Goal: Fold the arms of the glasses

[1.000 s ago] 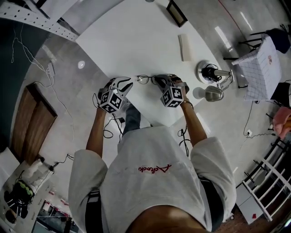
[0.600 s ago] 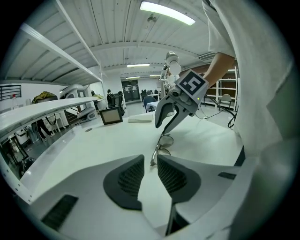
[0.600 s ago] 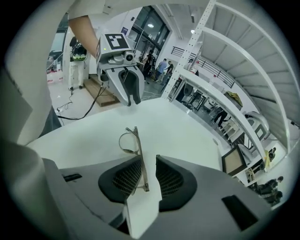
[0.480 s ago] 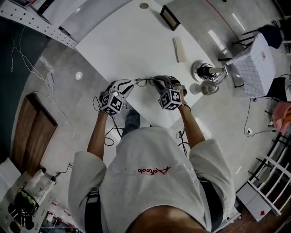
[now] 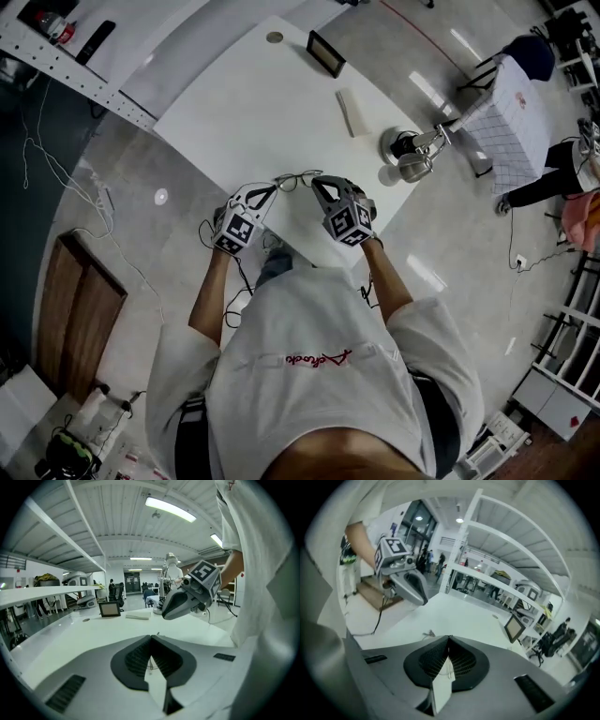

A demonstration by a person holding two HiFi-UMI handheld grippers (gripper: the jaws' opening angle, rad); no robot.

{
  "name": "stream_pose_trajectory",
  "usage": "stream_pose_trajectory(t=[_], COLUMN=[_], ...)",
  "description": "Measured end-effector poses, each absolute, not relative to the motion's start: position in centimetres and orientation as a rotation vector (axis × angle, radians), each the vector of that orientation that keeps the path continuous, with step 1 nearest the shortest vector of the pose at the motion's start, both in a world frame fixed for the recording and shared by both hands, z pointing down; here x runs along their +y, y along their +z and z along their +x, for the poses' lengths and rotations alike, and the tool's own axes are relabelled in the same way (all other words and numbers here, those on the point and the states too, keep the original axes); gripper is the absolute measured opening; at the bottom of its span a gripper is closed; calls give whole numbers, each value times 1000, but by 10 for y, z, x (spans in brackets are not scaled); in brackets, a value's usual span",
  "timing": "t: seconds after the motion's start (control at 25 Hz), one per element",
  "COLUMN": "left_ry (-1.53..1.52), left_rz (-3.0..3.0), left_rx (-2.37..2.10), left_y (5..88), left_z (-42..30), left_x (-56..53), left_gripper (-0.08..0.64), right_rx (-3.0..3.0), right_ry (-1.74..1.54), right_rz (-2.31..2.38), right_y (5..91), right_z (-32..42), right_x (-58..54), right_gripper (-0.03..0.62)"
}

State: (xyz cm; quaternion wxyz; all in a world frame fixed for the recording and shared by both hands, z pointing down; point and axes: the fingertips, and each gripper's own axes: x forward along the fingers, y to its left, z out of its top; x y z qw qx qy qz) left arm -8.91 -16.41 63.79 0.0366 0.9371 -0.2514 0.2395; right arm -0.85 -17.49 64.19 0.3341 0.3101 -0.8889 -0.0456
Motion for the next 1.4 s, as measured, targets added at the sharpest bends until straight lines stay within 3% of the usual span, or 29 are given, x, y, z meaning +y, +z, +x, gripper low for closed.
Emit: stream_pose_trajectory(t=[0.32, 0.48, 1.4], left_ry=[250, 149, 178], left_rz=[2710, 2666, 2762], left_rx=[-819, -822, -932], left_y=[605, 597, 570], left_z=[-89, -86, -39], left_x=[-172, -161, -37], left_gripper=[29, 31, 31], right_rx=[-2663, -2846, -2792], right_ry=[370, 553, 191], right_rz=[1222, 1323, 1256], right_y=[585, 555, 535], right_z=[-6, -4, 28], right_x=[-169, -156, -26], right_gripper=[3, 3, 2])
